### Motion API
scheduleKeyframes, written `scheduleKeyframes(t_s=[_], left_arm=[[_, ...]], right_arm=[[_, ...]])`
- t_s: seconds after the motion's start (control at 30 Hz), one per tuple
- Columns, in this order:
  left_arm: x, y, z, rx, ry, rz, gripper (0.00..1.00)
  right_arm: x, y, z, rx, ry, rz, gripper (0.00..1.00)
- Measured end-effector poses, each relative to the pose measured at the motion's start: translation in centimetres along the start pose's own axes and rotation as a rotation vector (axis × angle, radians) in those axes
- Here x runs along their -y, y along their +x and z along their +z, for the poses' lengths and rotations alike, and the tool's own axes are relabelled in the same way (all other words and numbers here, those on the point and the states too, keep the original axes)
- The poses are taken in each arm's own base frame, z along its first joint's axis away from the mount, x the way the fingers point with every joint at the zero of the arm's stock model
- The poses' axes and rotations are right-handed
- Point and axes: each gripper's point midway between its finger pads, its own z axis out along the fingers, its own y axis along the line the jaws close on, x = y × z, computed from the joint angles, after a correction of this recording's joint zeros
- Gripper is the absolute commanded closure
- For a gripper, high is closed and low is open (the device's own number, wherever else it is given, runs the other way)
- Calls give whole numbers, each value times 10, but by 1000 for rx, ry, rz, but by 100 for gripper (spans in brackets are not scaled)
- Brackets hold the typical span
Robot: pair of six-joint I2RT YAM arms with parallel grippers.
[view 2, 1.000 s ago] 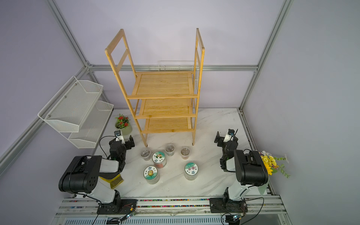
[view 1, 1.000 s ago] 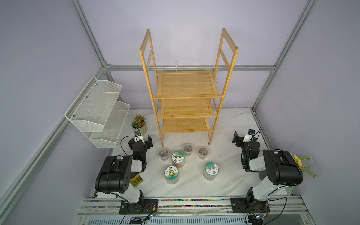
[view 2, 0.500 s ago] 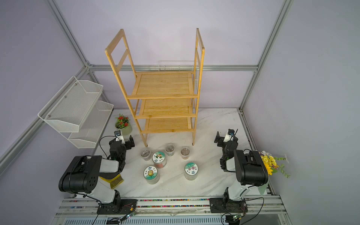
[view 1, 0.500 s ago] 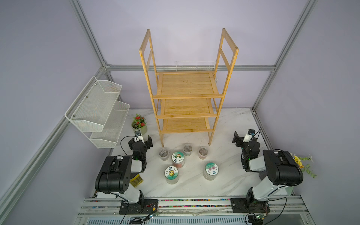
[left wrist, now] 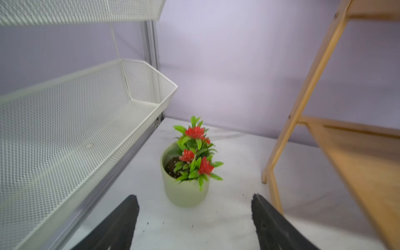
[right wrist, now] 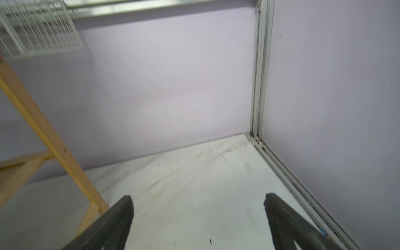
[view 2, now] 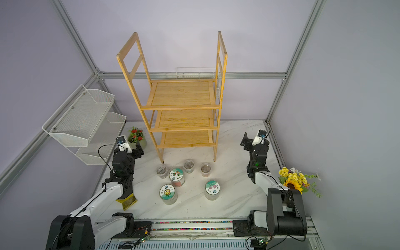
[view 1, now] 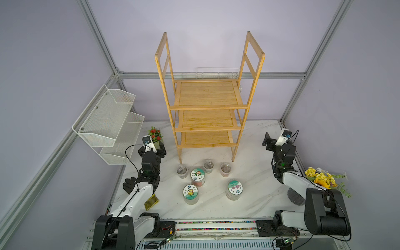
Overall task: Place the seed container on the shelf
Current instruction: Pick up the seed jar at the center of the board.
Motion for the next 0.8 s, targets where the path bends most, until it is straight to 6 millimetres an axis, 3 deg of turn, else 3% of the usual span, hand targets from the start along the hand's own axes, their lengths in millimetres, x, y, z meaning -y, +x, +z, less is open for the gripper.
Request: scheduleKeyframes(t_s=[0.1, 0.23, 0.37, 0.6, 0.8], left_arm=[[10, -28, -11, -29, 4, -58, 23], [21, -32, -31, -142, 15, -89, 27], [18, -12, -52, -327, -20, -95, 26], [9, 28, -107, -623, -44, -52, 25], [23, 48, -149, -806, 37, 0, 23]], right_arm=[[-26, -36, -16, 14, -3, 53, 3], [-57, -45, -32, -105, -31, 144, 3], [-73, -28, -47, -257, -31, 215, 3], [-97, 17, -95, -503, -68, 249, 3], [-110, 24, -130, -598, -108, 288, 3]])
